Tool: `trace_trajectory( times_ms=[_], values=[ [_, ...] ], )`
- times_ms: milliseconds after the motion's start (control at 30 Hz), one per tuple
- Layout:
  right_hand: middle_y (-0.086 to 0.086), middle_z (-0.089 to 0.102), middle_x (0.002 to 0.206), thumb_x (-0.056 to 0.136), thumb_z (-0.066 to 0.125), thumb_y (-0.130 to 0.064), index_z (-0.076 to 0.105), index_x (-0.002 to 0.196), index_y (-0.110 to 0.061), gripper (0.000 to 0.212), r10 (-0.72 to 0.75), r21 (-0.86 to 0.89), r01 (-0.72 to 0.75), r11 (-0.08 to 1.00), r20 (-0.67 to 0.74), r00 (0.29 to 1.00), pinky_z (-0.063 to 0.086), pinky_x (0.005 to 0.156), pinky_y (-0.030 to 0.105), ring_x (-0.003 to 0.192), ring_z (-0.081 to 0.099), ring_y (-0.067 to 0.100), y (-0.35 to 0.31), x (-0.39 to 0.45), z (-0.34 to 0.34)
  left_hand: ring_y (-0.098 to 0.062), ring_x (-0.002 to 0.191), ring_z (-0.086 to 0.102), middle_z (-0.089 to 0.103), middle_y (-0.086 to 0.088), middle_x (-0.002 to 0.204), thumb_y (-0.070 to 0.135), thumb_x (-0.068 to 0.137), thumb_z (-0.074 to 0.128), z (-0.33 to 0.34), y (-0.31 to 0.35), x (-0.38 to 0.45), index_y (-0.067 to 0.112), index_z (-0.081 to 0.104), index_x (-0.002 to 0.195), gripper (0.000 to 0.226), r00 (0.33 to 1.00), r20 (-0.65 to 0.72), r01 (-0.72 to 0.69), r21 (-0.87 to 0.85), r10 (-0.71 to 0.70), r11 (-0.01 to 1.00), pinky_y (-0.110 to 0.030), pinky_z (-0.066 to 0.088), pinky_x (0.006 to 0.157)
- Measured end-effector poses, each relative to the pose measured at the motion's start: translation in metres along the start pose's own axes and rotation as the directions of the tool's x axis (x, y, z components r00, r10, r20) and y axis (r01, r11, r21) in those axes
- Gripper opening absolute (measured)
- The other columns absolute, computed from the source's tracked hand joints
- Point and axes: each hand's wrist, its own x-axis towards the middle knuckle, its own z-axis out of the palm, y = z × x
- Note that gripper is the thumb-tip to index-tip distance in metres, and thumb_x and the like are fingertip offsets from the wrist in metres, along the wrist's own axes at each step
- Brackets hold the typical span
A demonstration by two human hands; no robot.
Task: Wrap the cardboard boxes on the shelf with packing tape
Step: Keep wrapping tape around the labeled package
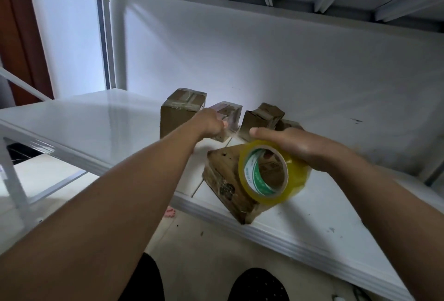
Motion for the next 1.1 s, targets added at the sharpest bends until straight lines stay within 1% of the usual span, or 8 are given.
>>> trace_trajectory(
  times_ms=[100,267,367,633,767,933,1033,1100],
  values=[
    [0.004,0.069,0.092,0.057,0.048,-0.086,0.072,0.090,-0.014,0.083,-0.039,-0.146,0.027,0.989,-0.078,0.996,0.053,0.081,0.037,0.083,0.066,0.021,-0.001,0.004,-0.001,-0.033,0.110,0.057,0.060,-0.024,0.118,0.023,0.100,0.049,-0.003,-0.006,0.006,-0.009,0.056,0.119,0.038,0.999,0.036,0.018,0.076,-0.021,0.997,-0.037,0.045,0.090],
    [-0.007,0.063,0.100,0.061,0.060,-0.077,0.063,0.104,-0.026,0.067,-0.044,-0.041,0.044,0.998,0.006,0.999,0.051,0.073,0.028,0.088,0.060,0.012,0.007,0.010,0.004,-0.038,0.118,0.052,0.055,-0.029,0.126,0.019,0.102,0.043,0.011,-0.024,0.020,-0.014,0.054,0.120,0.039,0.996,0.048,0.070,0.166,-0.079,0.984,-0.040,0.042,0.095],
    [-0.007,0.061,0.094,0.079,0.055,-0.066,0.064,0.098,-0.022,0.048,-0.041,-0.077,0.035,0.996,-0.068,0.997,0.045,0.068,0.026,0.082,0.057,0.008,0.010,0.022,0.010,-0.036,0.116,0.053,0.056,-0.024,0.126,0.013,0.102,0.040,0.024,-0.031,0.032,-0.010,0.054,0.120,0.033,0.994,0.057,0.084,0.161,-0.094,0.983,-0.037,0.043,0.092],
    [-0.008,0.059,0.087,0.084,0.049,-0.061,0.060,0.093,-0.023,0.040,0.004,-0.248,0.018,0.969,0.089,0.996,0.037,0.057,0.023,0.077,0.056,0.008,-0.012,0.046,0.013,-0.029,0.100,0.051,0.049,-0.019,0.128,0.024,0.102,0.042,0.026,-0.054,0.047,0.001,0.049,0.128,0.035,0.950,0.216,0.213,0.080,-0.225,0.974,-0.034,0.050,0.077],
    [-0.008,0.059,0.089,0.085,0.049,-0.060,0.059,0.089,-0.026,0.036,0.019,-0.236,0.017,0.972,0.148,0.989,0.038,0.059,0.022,0.081,0.057,0.009,-0.013,0.050,0.011,-0.023,0.084,0.050,0.050,-0.015,0.113,0.017,0.100,0.044,0.027,-0.066,0.053,0.010,0.056,0.101,0.014,0.884,0.351,0.300,0.084,-0.310,0.950,-0.037,0.056,0.081],
    [-0.008,0.059,0.090,0.085,0.048,-0.061,0.057,0.082,-0.029,0.033,0.019,-0.222,0.023,0.975,0.185,0.983,0.040,0.061,0.022,0.082,0.057,0.009,-0.010,0.055,0.010,-0.014,0.064,0.039,0.044,-0.004,0.073,0.012,0.096,0.043,0.031,-0.069,0.054,0.012,0.057,0.084,0.018,0.763,0.534,0.339,0.150,-0.365,0.929,-0.031,0.051,0.072],
    [-0.008,0.061,0.090,0.084,0.049,-0.062,0.058,0.082,-0.029,0.034,0.032,-0.203,0.007,0.979,0.189,0.981,0.041,0.062,0.022,0.083,0.058,0.009,-0.008,0.057,0.009,-0.012,0.054,0.031,0.037,-0.002,0.065,0.014,0.097,0.040,0.029,-0.065,0.053,0.012,0.054,0.087,0.018,0.706,0.603,0.302,0.219,-0.372,0.928,-0.028,0.043,0.069],
    [-0.007,0.062,0.092,0.083,0.050,-0.062,0.059,0.083,-0.029,0.035,0.048,-0.196,-0.008,0.981,0.197,0.979,0.042,0.063,0.023,0.084,0.059,0.011,-0.009,0.058,0.011,-0.013,0.057,0.041,0.048,-0.005,0.075,0.025,0.099,0.044,0.026,-0.062,0.053,0.009,0.055,0.101,0.019,0.728,0.561,0.268,0.296,-0.394,0.917,-0.028,0.044,0.069]
  ],
)
